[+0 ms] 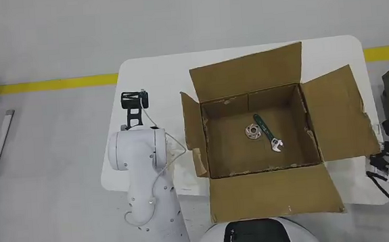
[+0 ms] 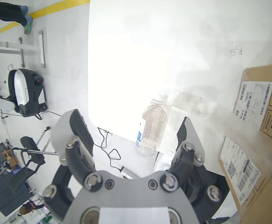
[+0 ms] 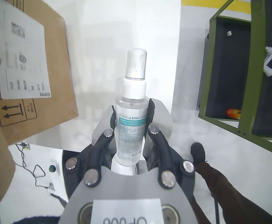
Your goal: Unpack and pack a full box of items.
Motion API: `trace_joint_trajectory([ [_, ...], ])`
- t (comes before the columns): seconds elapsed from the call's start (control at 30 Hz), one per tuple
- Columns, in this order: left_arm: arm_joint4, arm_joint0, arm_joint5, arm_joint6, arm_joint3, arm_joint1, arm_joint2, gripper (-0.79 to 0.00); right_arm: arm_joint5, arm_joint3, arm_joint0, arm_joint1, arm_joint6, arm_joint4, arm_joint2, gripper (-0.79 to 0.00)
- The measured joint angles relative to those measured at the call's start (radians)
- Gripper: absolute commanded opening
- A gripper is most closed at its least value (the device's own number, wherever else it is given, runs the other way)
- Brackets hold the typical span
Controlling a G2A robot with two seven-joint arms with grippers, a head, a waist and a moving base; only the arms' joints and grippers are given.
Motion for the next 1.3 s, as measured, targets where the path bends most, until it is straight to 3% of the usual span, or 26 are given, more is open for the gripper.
trace_joint_trajectory([
  [0.57, 0.000, 0.000, 0.000, 0.000, 0.000, 0.000, 0.000, 0.000, 0.019, 0.131, 0.044, 0.009, 0.004, -0.094, -0.126, -0.785],
  [0.87, 0.000, 0.000, 0.000, 0.000, 0.000, 0.000, 0.000, 0.000, 0.033, 0.148, 0.048, 0.011, 0.010, -0.121, -0.151, -0.653],
  [1.03, 0.000, 0.000, 0.000, 0.000, 0.000, 0.000, 0.000, 0.000, 0.039, 0.159, 0.050, 0.013, 0.014, -0.131, -0.162, -0.643],
  [1.2, 0.000, 0.000, 0.000, 0.000, 0.000, 0.000, 0.000, 0.000, 0.039, 0.176, 0.060, 0.015, 0.018, -0.136, -0.166, -0.523],
  [1.3, 0.000, 0.000, 0.000, 0.000, 0.000, 0.000, 0.000, 0.000, 0.036, 0.183, 0.064, 0.016, 0.021, -0.139, -0.168, -0.517],
])
